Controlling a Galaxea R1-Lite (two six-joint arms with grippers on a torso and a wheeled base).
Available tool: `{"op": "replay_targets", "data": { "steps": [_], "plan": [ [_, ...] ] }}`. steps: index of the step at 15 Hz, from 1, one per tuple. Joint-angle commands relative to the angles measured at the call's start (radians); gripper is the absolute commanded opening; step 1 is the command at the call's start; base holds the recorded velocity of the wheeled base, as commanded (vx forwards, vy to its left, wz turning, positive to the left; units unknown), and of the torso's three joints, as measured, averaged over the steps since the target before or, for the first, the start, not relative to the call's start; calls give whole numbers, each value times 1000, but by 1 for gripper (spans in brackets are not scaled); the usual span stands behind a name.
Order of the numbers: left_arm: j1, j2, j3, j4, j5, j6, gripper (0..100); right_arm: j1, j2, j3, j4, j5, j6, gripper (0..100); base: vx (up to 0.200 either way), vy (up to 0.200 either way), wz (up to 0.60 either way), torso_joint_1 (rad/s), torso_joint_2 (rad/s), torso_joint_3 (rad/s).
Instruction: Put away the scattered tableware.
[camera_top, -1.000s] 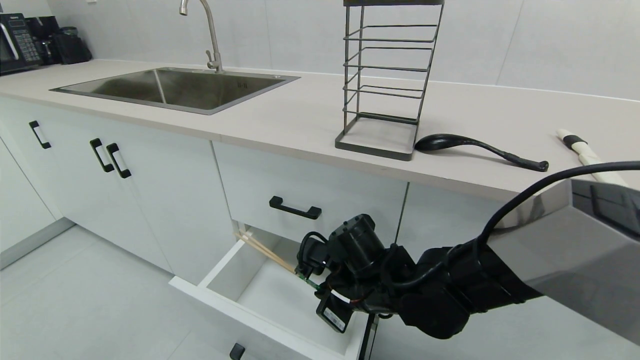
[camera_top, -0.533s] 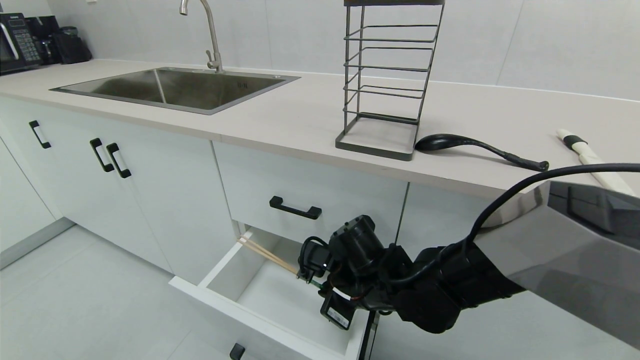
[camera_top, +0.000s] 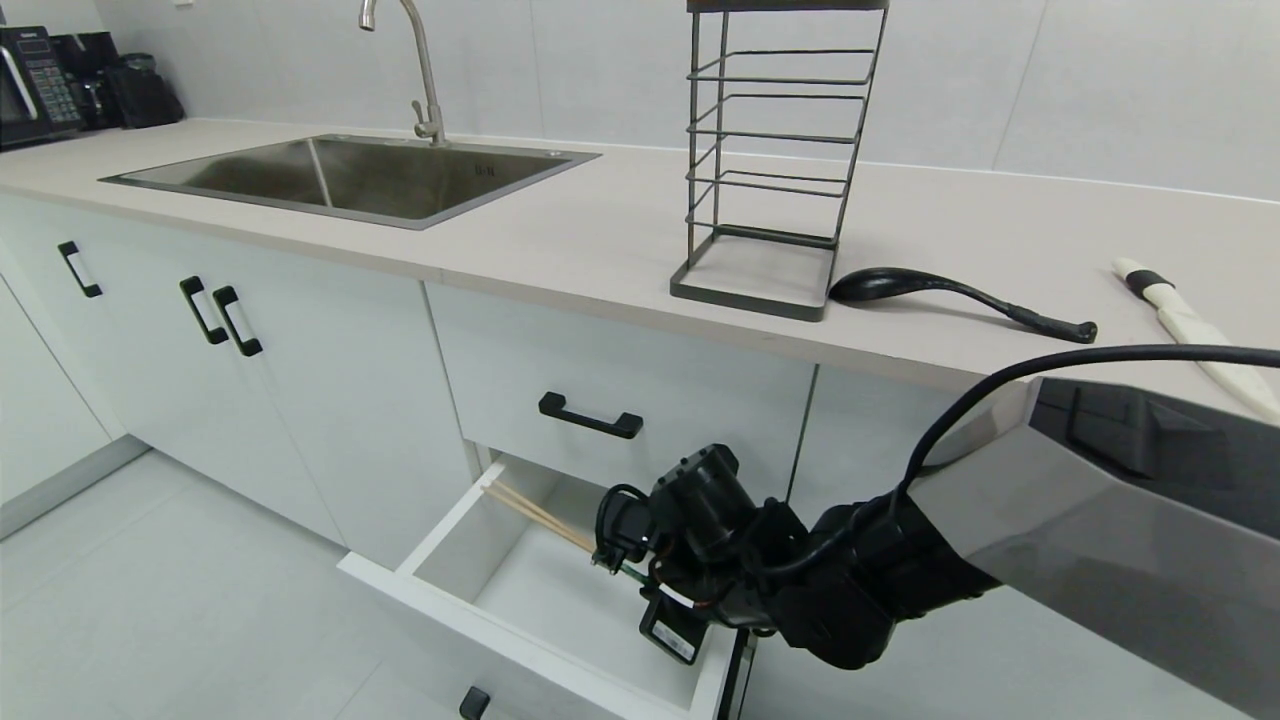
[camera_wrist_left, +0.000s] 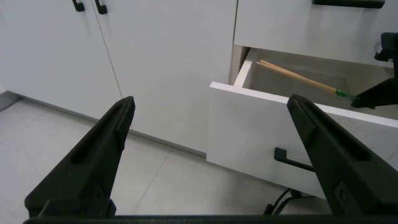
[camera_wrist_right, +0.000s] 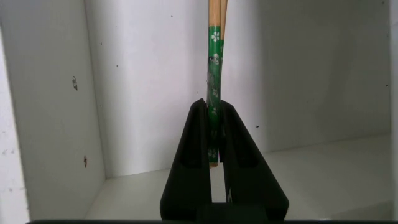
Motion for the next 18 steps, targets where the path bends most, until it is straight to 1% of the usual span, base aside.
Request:
{"op": "replay_targets", "data": {
  "steps": [1, 4, 6, 9, 13, 18],
  "plan": [
    [0, 1, 0, 0, 0, 0, 100, 3, 16, -4, 0, -2, 1, 0, 0, 0, 0, 0, 0, 0],
    [0, 1, 0, 0, 0, 0, 100, 8, 34, -18, -2, -5, 10, 0, 0, 0, 0, 0, 0, 0],
    [0, 1, 0, 0, 0, 0, 100, 23, 55, -41, -12, -8, 62, 0, 0, 0, 0, 0, 0, 0],
    [0, 1, 0, 0, 0, 0, 100, 29, 69, -44, -19, -33, 68, 0, 0, 0, 0, 0, 0, 0],
    [0, 1, 0, 0, 0, 0, 100, 29, 77, -23, -11, -35, 68, 0, 0, 0, 0, 0, 0, 0],
    [0, 1, 0, 0, 0, 0, 100, 28, 112, -37, -19, -33, 70, 0, 0, 0, 0, 0, 0, 0]
  ]
}}
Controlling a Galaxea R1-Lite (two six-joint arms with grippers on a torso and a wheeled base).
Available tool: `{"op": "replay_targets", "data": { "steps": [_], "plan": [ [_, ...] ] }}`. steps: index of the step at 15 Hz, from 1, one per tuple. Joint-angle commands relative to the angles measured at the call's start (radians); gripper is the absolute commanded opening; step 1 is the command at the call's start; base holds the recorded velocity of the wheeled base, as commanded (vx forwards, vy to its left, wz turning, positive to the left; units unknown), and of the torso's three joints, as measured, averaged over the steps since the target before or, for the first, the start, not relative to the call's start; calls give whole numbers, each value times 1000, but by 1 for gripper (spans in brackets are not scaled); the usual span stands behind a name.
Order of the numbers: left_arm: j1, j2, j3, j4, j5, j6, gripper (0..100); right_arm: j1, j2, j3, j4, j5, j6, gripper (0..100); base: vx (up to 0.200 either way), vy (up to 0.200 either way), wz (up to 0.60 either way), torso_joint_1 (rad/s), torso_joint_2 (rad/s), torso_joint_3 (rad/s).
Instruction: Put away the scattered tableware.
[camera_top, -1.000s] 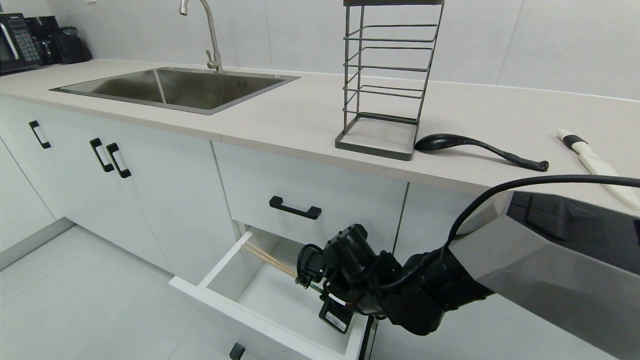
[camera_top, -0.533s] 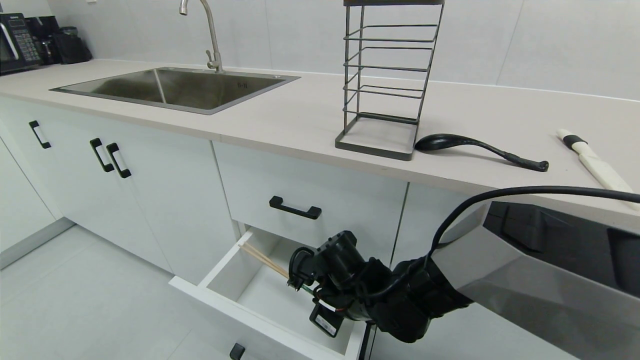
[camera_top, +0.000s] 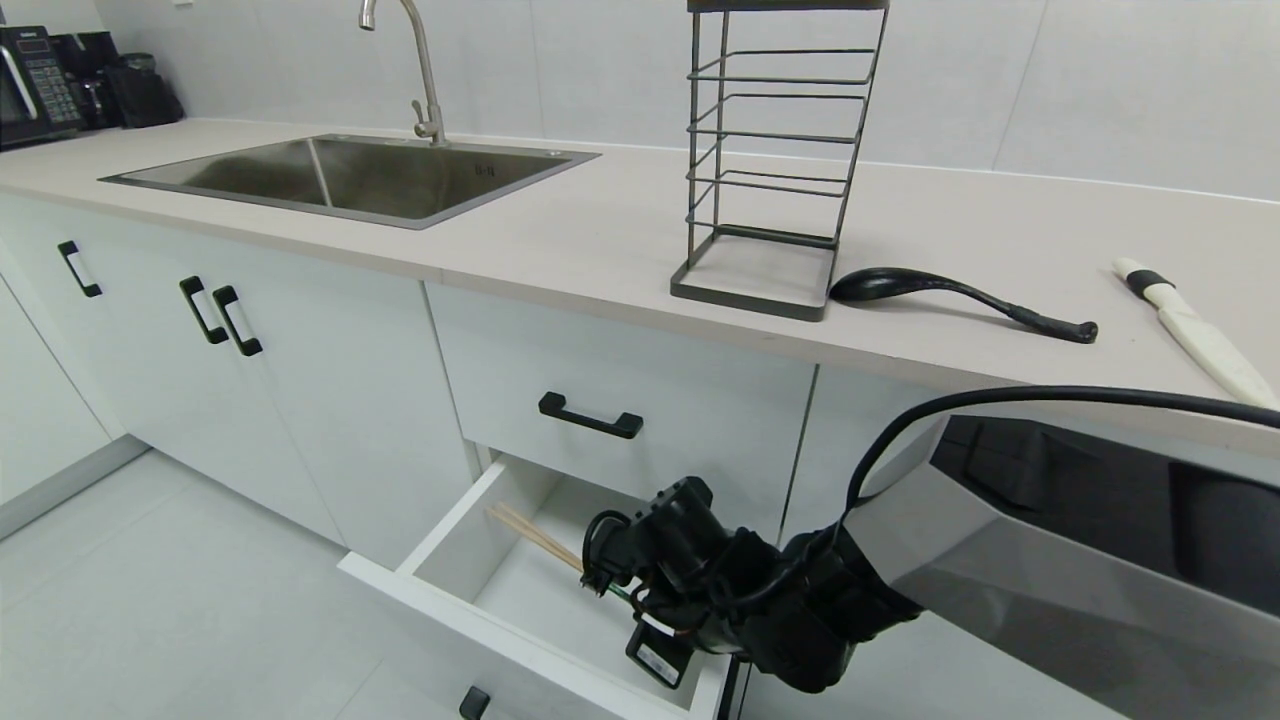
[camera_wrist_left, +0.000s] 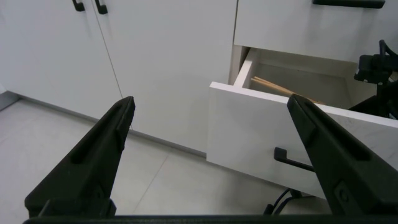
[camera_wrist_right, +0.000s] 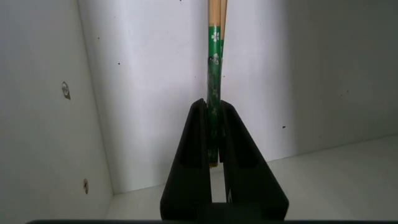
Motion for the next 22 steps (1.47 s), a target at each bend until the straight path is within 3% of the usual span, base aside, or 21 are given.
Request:
{"op": "replay_targets", "data": {
  "steps": [1, 9, 10, 18, 22],
  "plan": [
    [0, 1, 0, 0, 0, 0, 100, 2, 24, -17, -2, 0, -1, 0, 0, 0, 0, 0, 0, 0],
    [0, 1, 0, 0, 0, 0, 100, 13, 47, -26, 7, -1, -5, 0, 0, 0, 0, 0, 0, 0],
    [0, 1, 0, 0, 0, 0, 100, 16, 49, -26, 10, -1, -8, 100, 0, 0, 0, 0, 0, 0],
    [0, 1, 0, 0, 0, 0, 100, 23, -86, -4, 27, 5, -4, 100, 0, 0, 0, 0, 0, 0],
    [0, 1, 0, 0, 0, 0, 100, 54, -247, 92, 19, 2, -1, 100, 0, 0, 0, 0, 0, 0]
  ]
}}
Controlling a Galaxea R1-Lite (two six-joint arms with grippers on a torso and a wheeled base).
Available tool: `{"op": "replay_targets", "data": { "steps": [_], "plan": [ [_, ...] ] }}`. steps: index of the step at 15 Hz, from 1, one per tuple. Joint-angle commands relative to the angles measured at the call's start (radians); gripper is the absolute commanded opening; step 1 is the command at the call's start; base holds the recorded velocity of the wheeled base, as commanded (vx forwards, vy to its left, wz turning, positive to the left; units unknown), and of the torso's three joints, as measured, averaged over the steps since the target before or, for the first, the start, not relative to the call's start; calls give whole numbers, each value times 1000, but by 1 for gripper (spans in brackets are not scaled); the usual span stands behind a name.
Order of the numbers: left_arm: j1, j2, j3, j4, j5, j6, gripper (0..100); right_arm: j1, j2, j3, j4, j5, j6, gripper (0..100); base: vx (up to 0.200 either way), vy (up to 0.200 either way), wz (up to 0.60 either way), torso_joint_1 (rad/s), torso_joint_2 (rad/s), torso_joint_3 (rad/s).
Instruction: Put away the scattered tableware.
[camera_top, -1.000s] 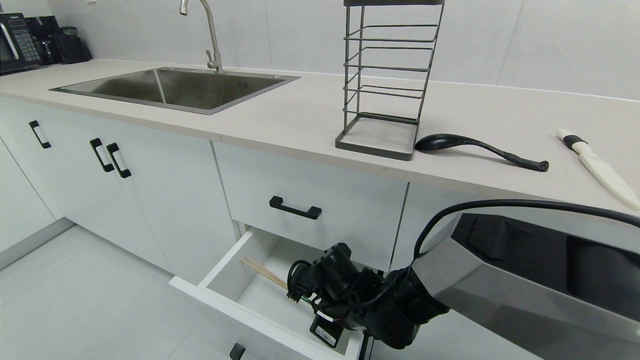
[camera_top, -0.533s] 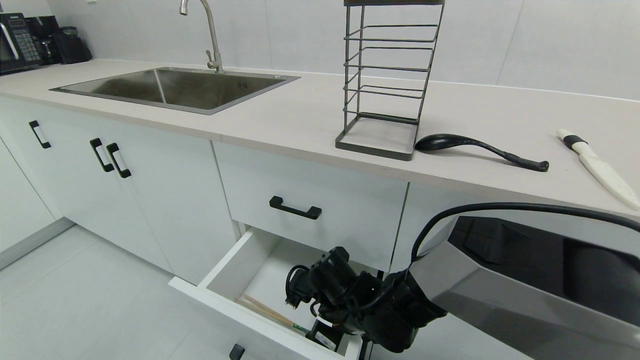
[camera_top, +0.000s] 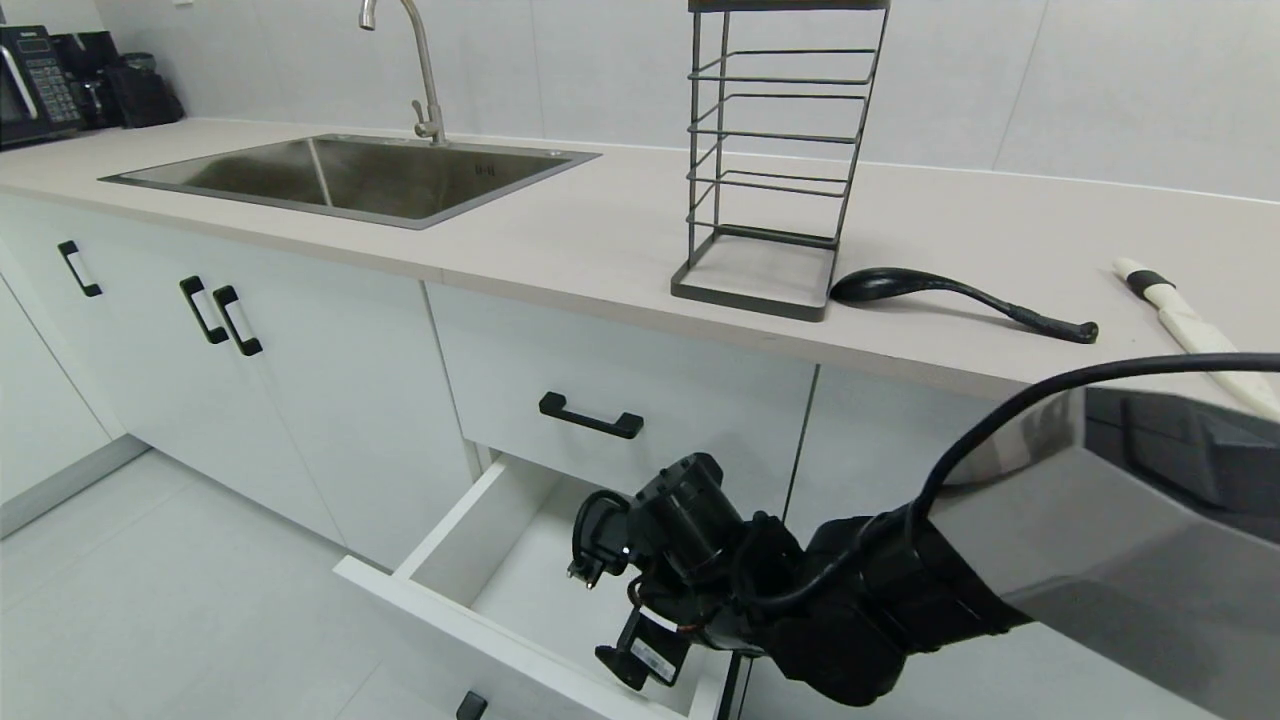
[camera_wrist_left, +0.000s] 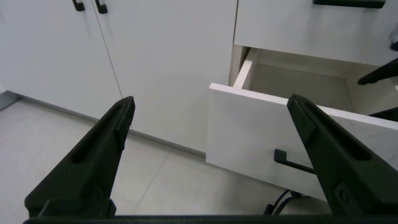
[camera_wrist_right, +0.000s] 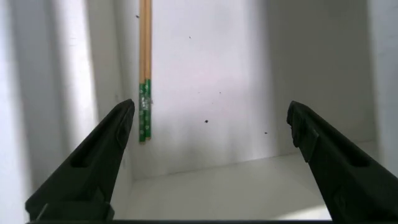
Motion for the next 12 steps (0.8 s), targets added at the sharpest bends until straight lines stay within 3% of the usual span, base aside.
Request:
{"op": "replay_targets", "data": {
  "steps": [1, 4, 7, 10, 12],
  "plan": [
    [0, 1, 0, -1, 0, 0, 100, 15, -118, 55, -5, -3, 0, 100, 0, 0, 0, 0, 0, 0],
    [0, 1, 0, -1, 0, 0, 100, 19, -178, 64, -6, -1, -2, 100, 0, 0, 0, 0, 0, 0],
    [0, 1, 0, -1, 0, 0, 100, 24, -219, 84, -97, 5, 3, 100, 0, 0, 0, 0, 0, 0],
    [0, 1, 0, -1, 0, 0, 100, 53, -245, 104, -108, 65, 31, 100, 0, 0, 0, 0, 0, 0],
    [0, 1, 0, -1, 0, 0, 100, 92, -281, 101, -112, 71, 215, 100, 0, 0, 0, 0, 0, 0]
  ]
}}
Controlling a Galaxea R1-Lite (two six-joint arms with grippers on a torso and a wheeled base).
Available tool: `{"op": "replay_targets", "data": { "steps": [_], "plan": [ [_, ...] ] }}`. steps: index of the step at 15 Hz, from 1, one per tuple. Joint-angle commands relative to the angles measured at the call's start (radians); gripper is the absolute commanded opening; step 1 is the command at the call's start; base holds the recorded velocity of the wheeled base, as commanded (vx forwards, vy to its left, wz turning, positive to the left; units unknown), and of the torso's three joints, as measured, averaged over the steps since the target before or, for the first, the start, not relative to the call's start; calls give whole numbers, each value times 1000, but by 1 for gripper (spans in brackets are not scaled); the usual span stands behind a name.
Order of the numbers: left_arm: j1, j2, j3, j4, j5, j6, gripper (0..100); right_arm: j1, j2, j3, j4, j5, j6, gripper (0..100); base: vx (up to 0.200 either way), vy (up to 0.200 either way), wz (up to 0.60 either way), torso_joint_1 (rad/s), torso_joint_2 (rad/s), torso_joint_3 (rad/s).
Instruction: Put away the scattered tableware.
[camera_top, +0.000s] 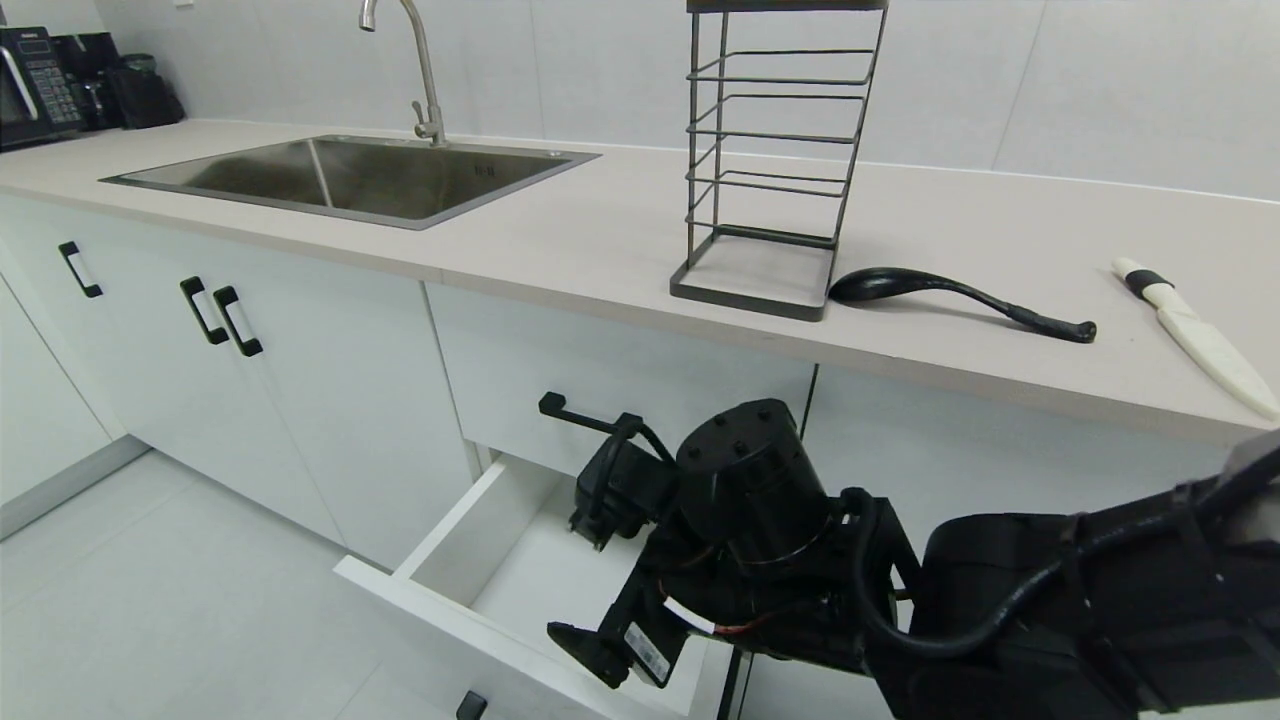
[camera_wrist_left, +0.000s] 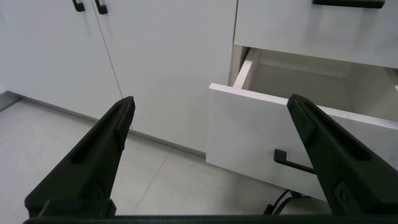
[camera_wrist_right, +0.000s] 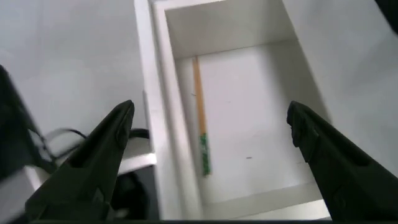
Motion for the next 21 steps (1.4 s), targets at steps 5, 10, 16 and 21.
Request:
{"op": "replay_targets", "data": {
  "steps": [5, 10, 16, 21],
  "plan": [
    [0, 1, 0, -1, 0, 0, 100, 52, -124, 153, -14, -18, 190, 100, 0, 0, 0, 0, 0, 0],
    [0, 1, 0, -1, 0, 0, 100, 69, -151, 199, -37, -46, 179, 100, 0, 0, 0, 0, 0, 0],
    [0, 1, 0, -1, 0, 0, 100, 71, -147, 198, -40, -44, 176, 100, 0, 0, 0, 23, -19, -6],
    [0, 1, 0, -1, 0, 0, 100, 74, -144, 199, -40, -40, 178, 100, 0, 0, 0, 231, -208, -144]
  ]
}}
